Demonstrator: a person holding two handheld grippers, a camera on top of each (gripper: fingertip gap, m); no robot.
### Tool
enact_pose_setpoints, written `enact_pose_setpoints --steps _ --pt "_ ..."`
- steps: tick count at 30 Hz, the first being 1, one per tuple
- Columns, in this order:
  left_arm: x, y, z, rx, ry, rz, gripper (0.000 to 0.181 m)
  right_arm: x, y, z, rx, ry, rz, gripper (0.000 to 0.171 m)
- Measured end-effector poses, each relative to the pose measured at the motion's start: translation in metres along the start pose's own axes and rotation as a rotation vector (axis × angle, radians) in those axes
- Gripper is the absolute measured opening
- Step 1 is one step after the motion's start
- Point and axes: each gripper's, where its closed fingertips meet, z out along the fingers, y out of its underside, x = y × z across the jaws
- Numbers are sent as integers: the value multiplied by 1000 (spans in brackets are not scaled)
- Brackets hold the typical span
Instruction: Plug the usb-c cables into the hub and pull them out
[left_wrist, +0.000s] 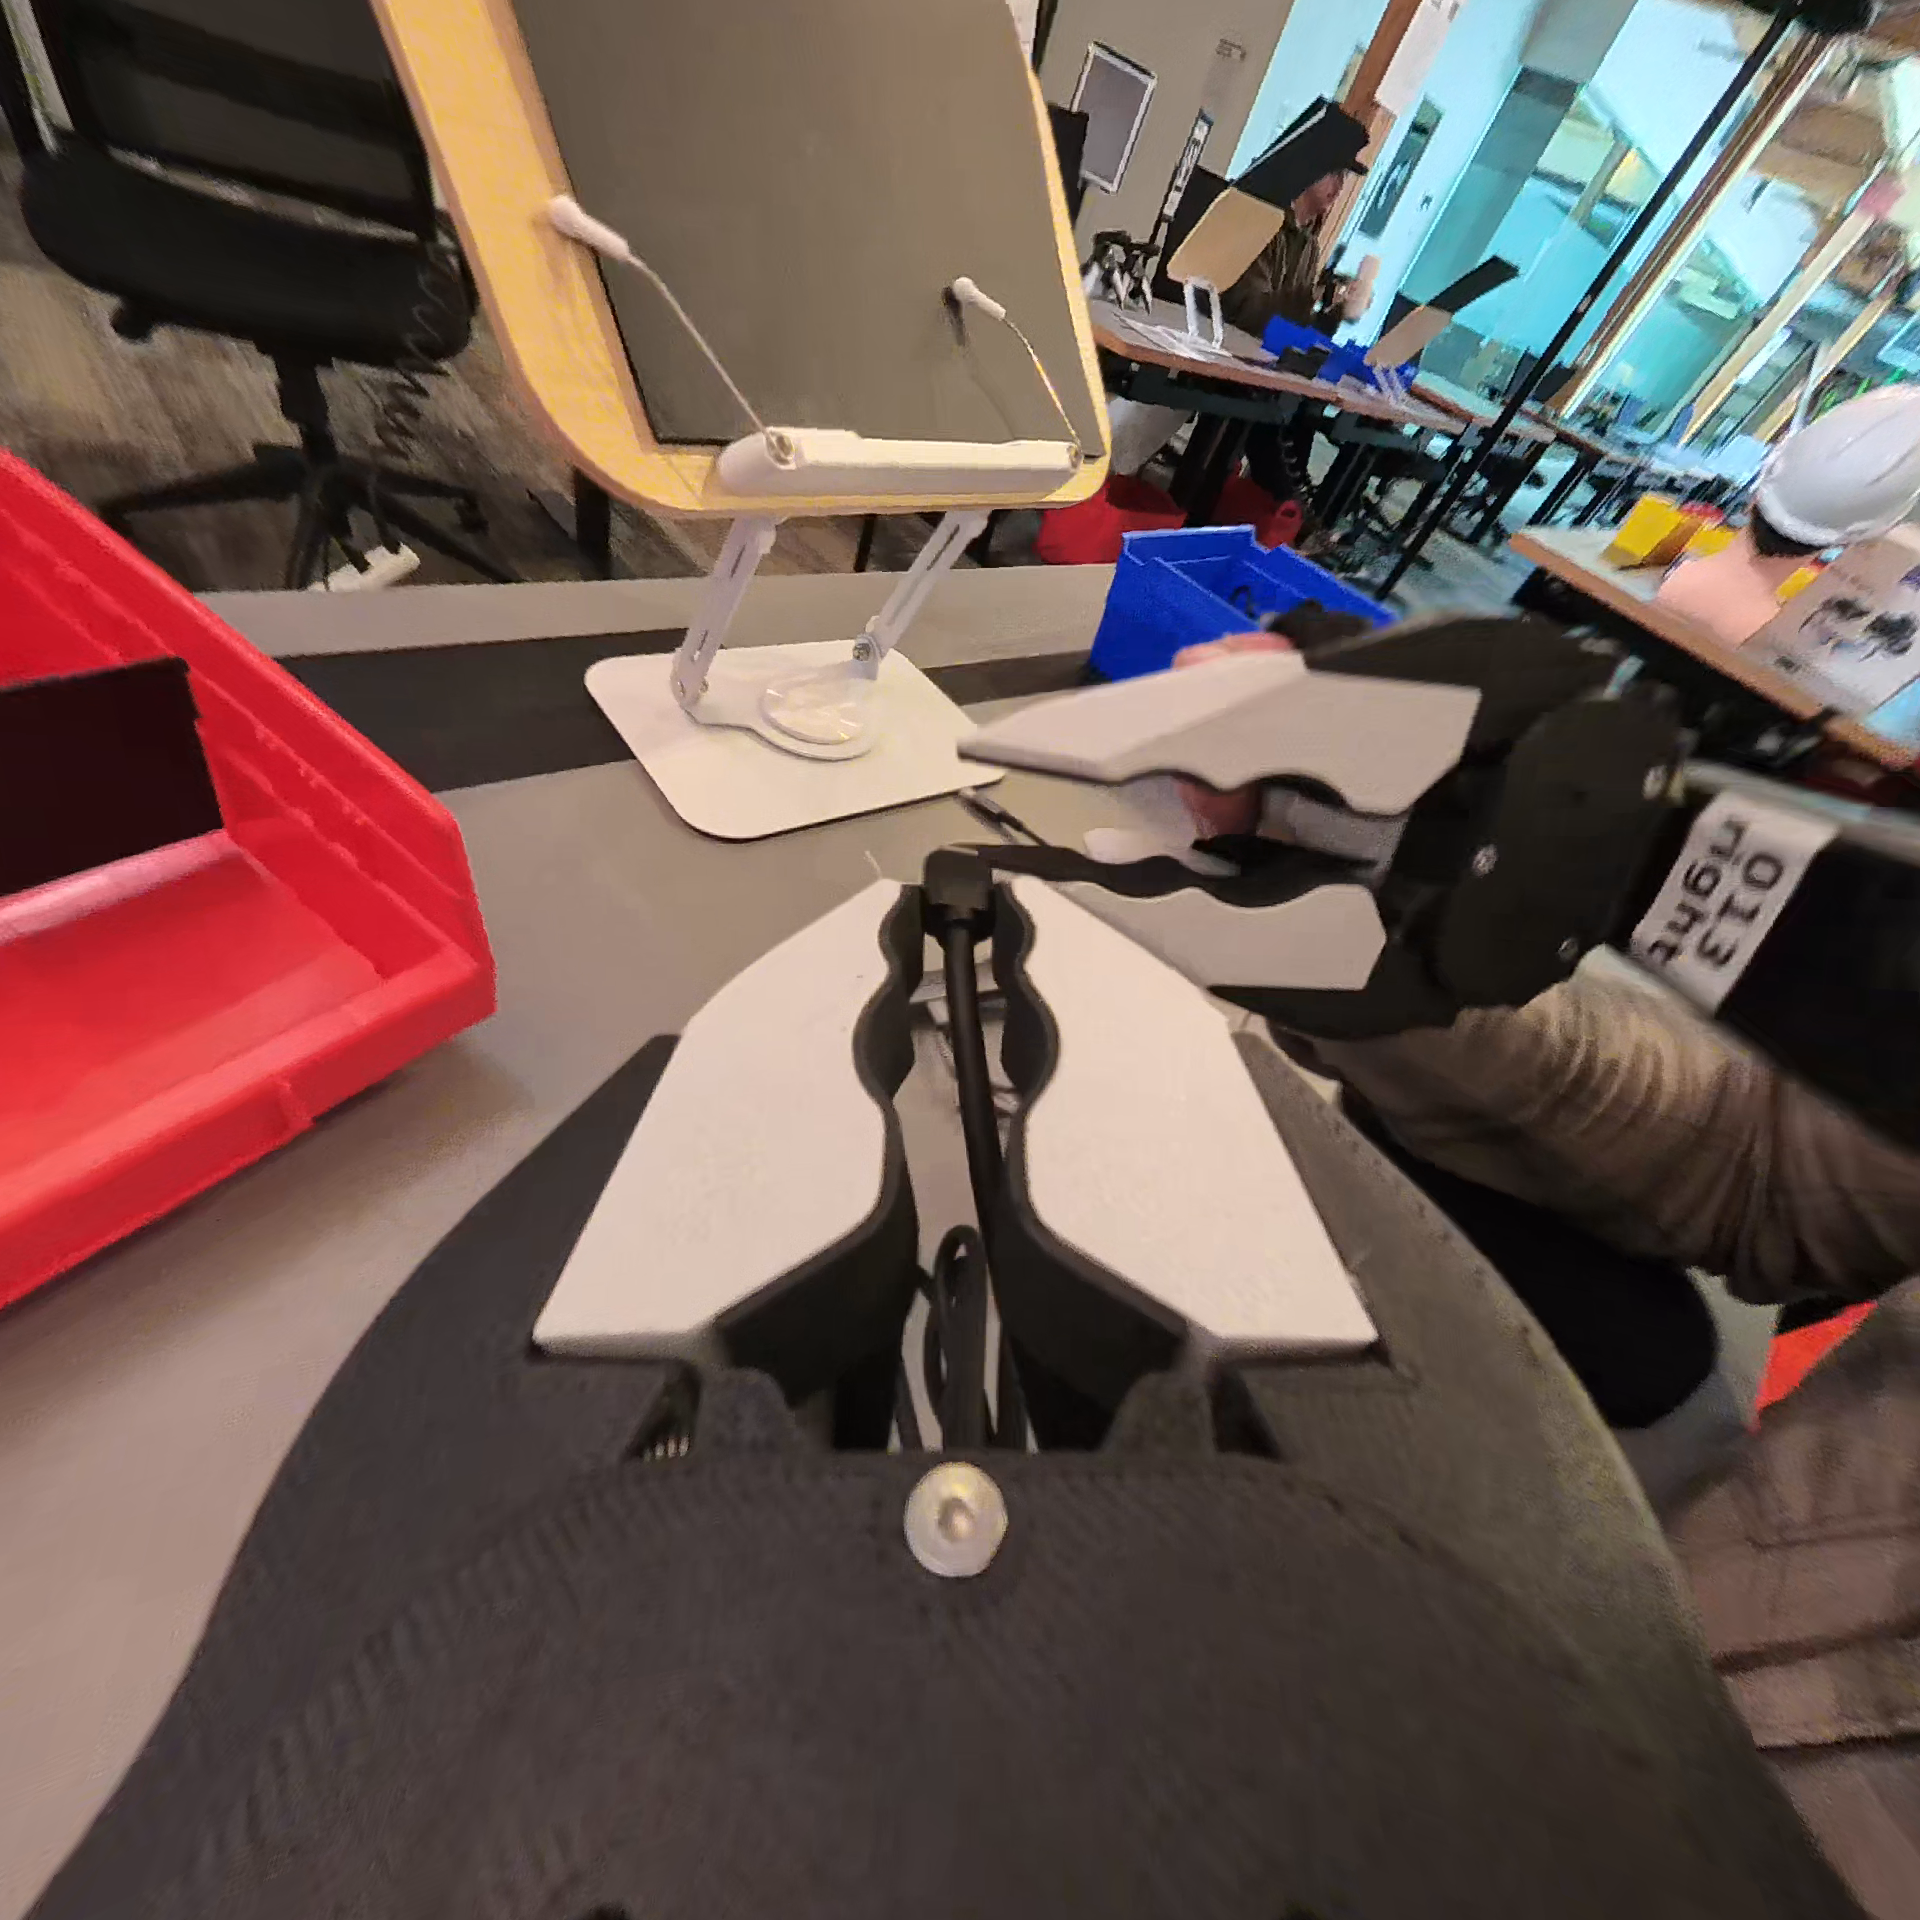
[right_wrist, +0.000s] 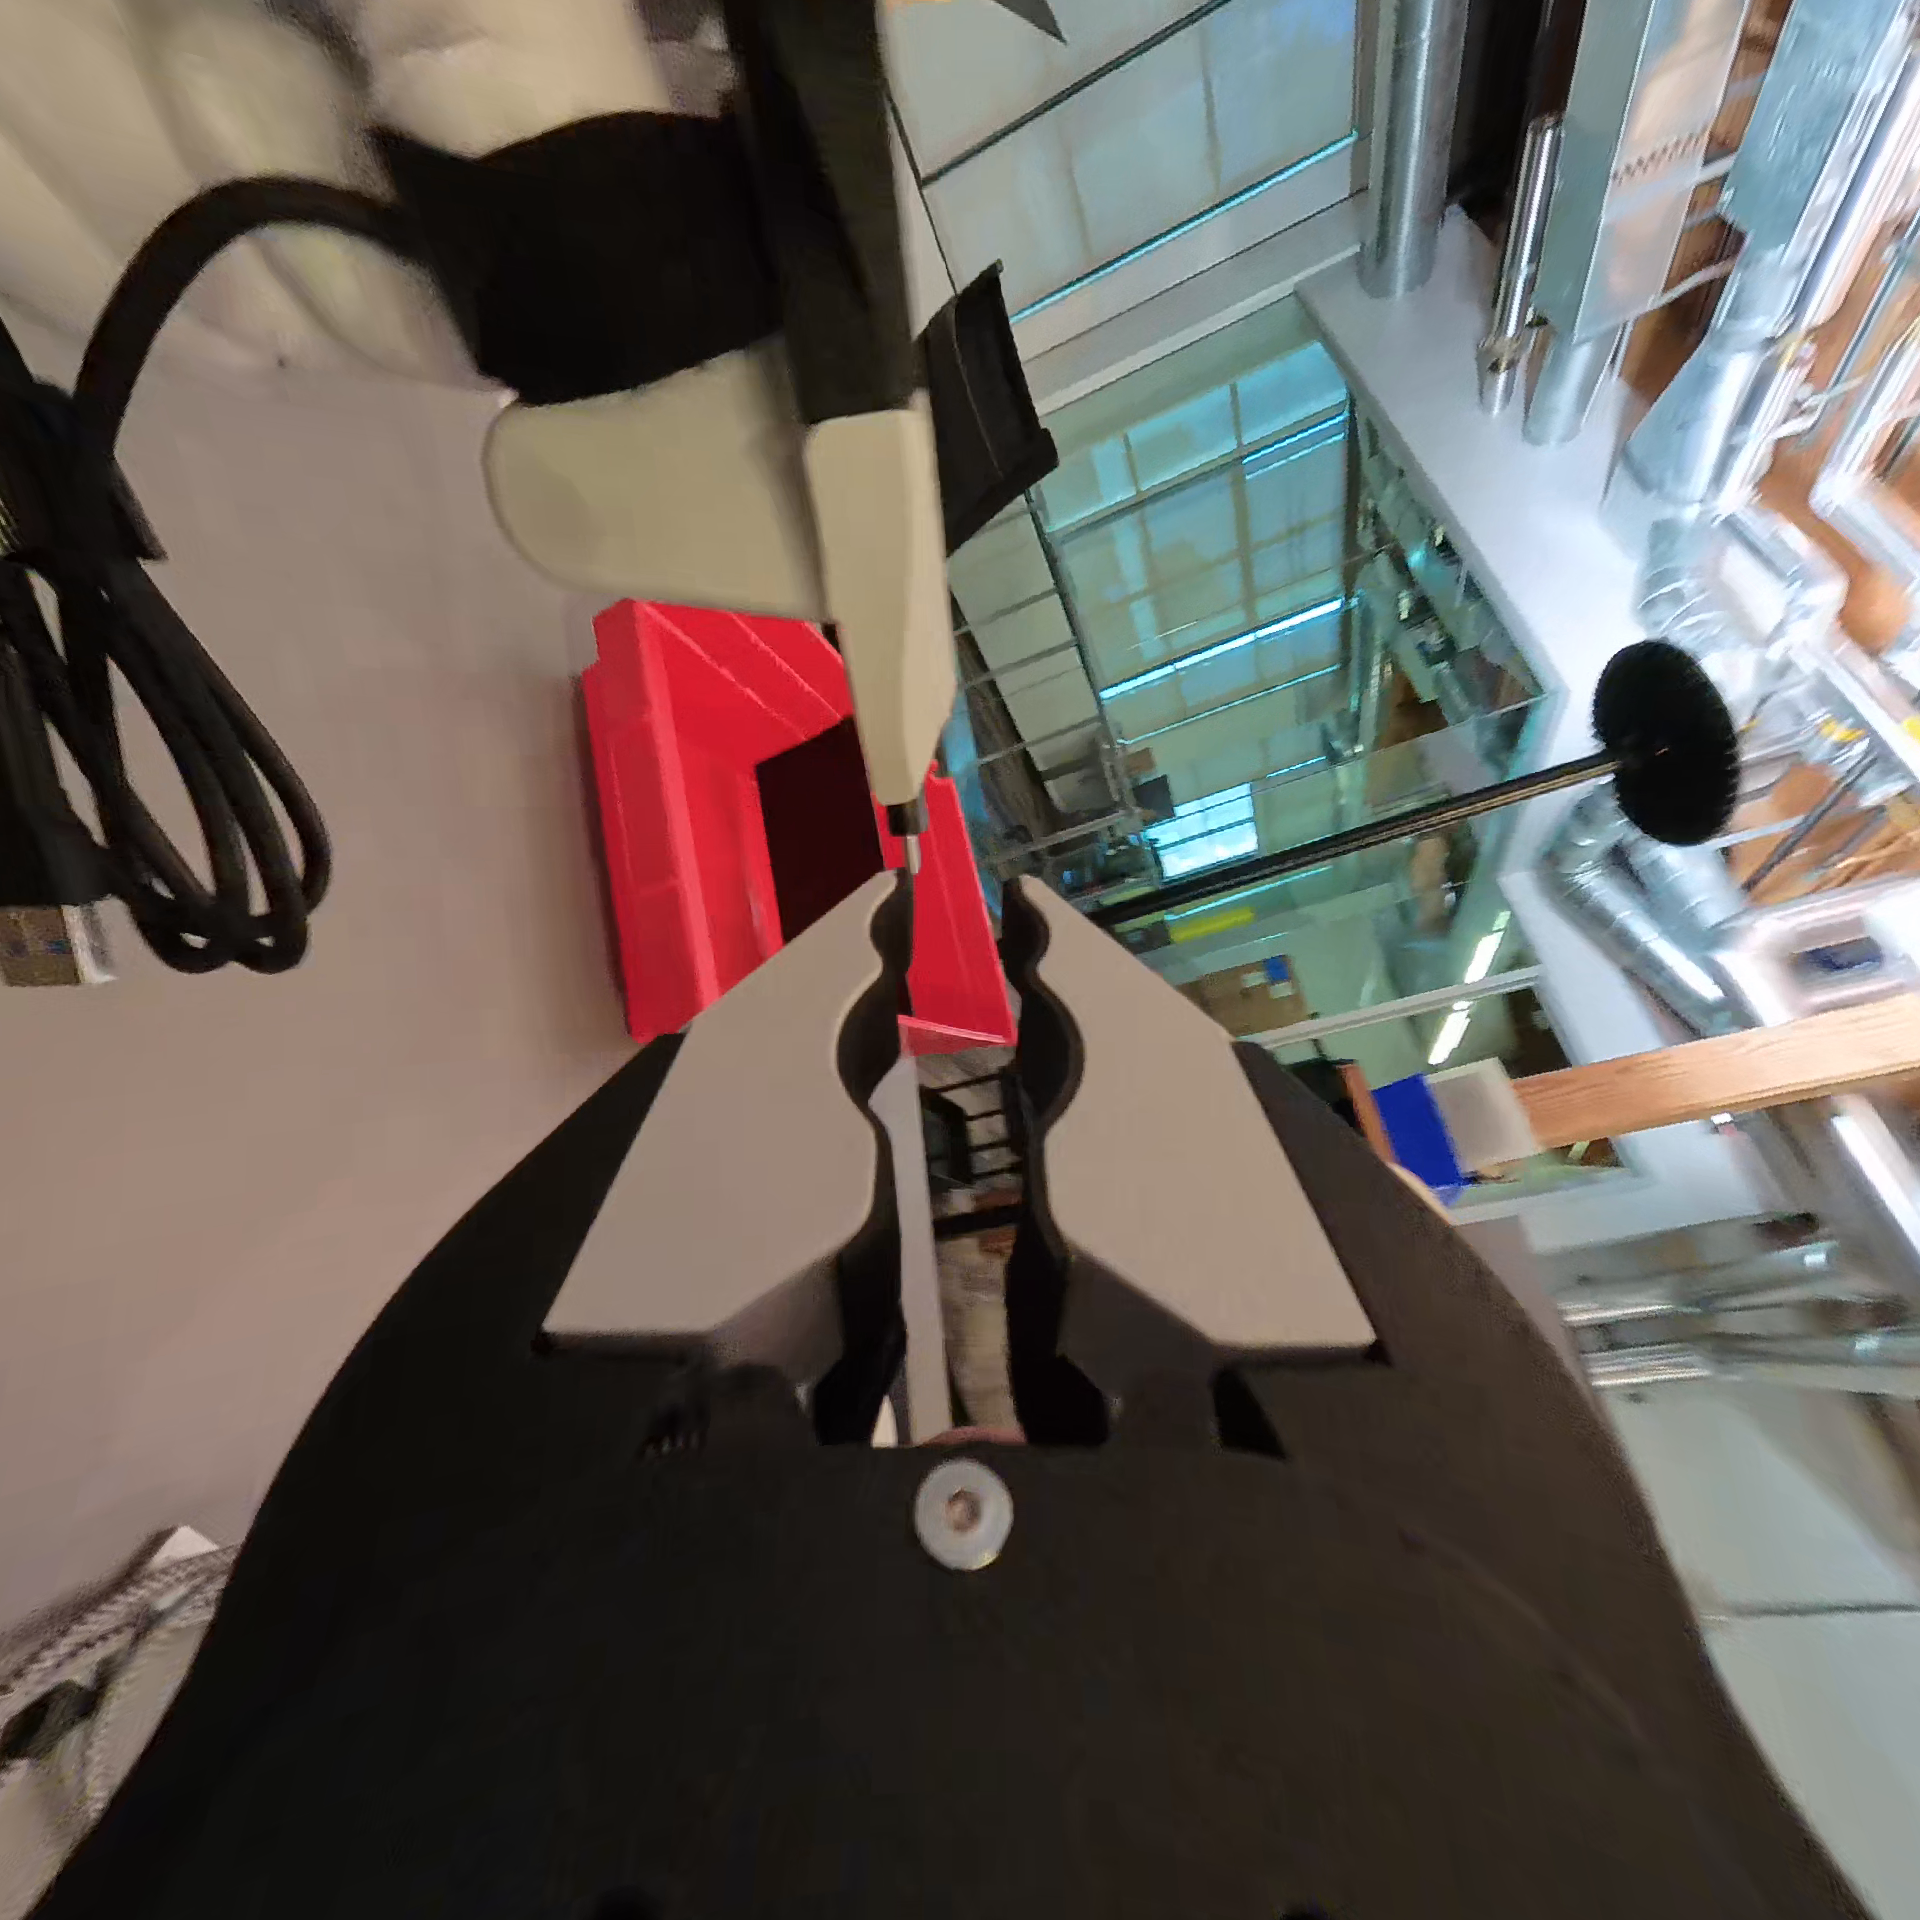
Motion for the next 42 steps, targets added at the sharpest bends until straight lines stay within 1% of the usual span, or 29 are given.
enact_pose_setpoints --steps 3,4,5,6,9,12,16,18,20,21,26,32,35,36,38,40,42 --pt "0 1 -2 11 40 -91 13 -6 -3 1 0 -8 -57 2" --pt "1 1 -3 10 53 -101 13 -9 -3 0 7 -29 -71 5" --pt "2 1 -3 11 59 -113 13 -9 -3 0 12 -33 -70 15" --pt "3 2 -2 5 59 -116 13 -12 -5 -1 27 -58 -67 21" --pt "11 5 2 -30 61 -67 13 -11 -8 -1 25 -34 -75 4" --pt "14 6 3 -43 64 -69 13 -13 -8 -1 8 -27 -98 3" --pt "16 0 1 8 87 -57 13 -11 -11 -2 16 -27 -25 3" --pt "14 -3 1 46 63 -48 18 -9 -13 -2 28 -31 53 3" --pt "14 -7 0 79 44 -24 19 -7 -15 -1 47 -29 144 3" --pt "15 -8 0 96 44 -19 16 -5 -15 -1 41 -13 155 3" --pt "16 -11 0 135 14 -4 15 -2 -16 -1 19 26 193 3" --pt "17 -11 -2 159 -32 31 13 -2 -17 -2 26 49 162 3" --pt "15 -10 -1 143 -31 43 13 -2 -17 -1 42 30 173 5" --pt "13 -11 -2 142 -40 57 13 -2 -17 -1 47 23 167 8" --pt "6 -12 -5 129 -77 111 13 3 -16 -3 67 19 172 21" --pt "2 -17 -8 121 -95 160 13 8 -3 -5 24 -12 184 24" --pt "-2 -25 -9 104 -99 206 13 10 12 -9 -21 -87 268 25"
